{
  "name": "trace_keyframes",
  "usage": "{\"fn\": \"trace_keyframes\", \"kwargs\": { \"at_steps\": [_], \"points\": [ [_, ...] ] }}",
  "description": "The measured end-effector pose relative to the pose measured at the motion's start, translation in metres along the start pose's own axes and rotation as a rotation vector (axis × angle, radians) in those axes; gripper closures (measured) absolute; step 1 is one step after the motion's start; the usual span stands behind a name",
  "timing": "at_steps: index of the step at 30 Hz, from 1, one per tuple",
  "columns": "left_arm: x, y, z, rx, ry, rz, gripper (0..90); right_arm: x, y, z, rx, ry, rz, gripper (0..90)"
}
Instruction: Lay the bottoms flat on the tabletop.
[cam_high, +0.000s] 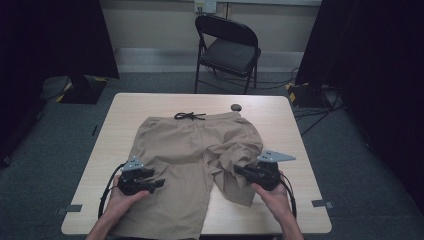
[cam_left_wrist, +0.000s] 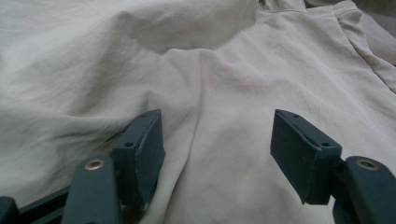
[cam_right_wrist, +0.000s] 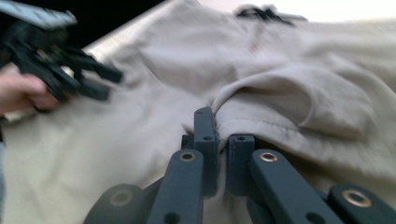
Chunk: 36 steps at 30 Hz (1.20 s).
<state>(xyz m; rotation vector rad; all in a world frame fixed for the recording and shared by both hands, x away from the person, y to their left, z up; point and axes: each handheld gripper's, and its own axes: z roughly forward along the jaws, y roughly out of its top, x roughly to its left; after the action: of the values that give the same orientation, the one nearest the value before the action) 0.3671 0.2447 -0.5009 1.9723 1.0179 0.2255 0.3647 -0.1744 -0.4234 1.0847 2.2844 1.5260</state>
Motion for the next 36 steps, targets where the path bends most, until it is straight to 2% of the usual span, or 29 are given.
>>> {"fn": "trace_keyframes", "kwargs": {
  "at_steps": [5, 8, 11, 13, 15, 17, 18, 20, 23, 26, 29, 32, 34, 36],
  "points": [
    [0.001, 0.0, 0.0, 0.001, -0.007, -0.004, 34.4, 0.019, 0.041, 0.038, 0.006, 0.074, -0.049, 85.3],
    [0.002, 0.0, 0.0, 0.004, -0.009, -0.003, 34.4, 0.026, 0.065, 0.066, 0.015, 0.113, -0.049, 83.0],
    [0.002, 0.0, 0.0, 0.005, -0.009, 0.0, 34.4, 0.029, 0.078, 0.094, 0.029, 0.134, -0.035, 82.2],
    [0.002, 0.0, 0.0, 0.002, -0.009, 0.002, 34.4, 0.028, 0.078, 0.117, 0.053, 0.138, -0.01, 82.3],
    [0.002, 0.0, 0.0, 0.003, -0.01, 0.004, 34.4, 0.026, 0.071, 0.136, 0.077, 0.137, 0.016, 82.1],
    [0.002, 0.0, 0.0, 0.002, -0.012, 0.002, 34.4, 0.023, 0.061, 0.15, 0.108, 0.116, 0.033, 80.4],
    [0.002, 0.0, 0.0, 0.003, -0.013, 0.004, 34.4, 0.02, 0.053, 0.159, 0.143, 0.097, 0.038, 79.0],
    [0.002, 0.001, 0.0, 0.007, -0.011, 0.004, 34.4, 0.015, 0.041, 0.168, 0.183, 0.066, 0.049, 69.0],
    [0.002, 0.001, 0.0, 0.007, -0.012, 0.002, 34.4, 0.015, 0.033, 0.164, 0.183, 0.077, 0.057, 60.6],
    [0.002, 0.001, 0.0, 0.004, -0.012, -0.001, 34.4, 0.022, 0.037, 0.149, 0.155, 0.098, 0.033, 55.3],
    [0.002, 0.001, 0.0, 0.004, -0.006, -0.004, 34.4, 0.03, 0.04, 0.137, 0.15, 0.107, 0.021, 49.2],
    [0.002, 0.001, 0.0, 0.004, -0.006, -0.005, 34.4, 0.034, 0.037, 0.126, 0.15, 0.093, 0.006, 46.9],
    [0.003, 0.001, 0.0, 0.001, -0.013, -0.005, 34.4, 0.031, 0.033, 0.123, 0.159, 0.068, 0.01, 42.5],
    [0.003, 0.001, 0.0, 0.002, -0.015, -0.006, 34.4, 0.024, 0.026, 0.121, 0.17, 0.056, 0.035, 41.0]
  ]
}}
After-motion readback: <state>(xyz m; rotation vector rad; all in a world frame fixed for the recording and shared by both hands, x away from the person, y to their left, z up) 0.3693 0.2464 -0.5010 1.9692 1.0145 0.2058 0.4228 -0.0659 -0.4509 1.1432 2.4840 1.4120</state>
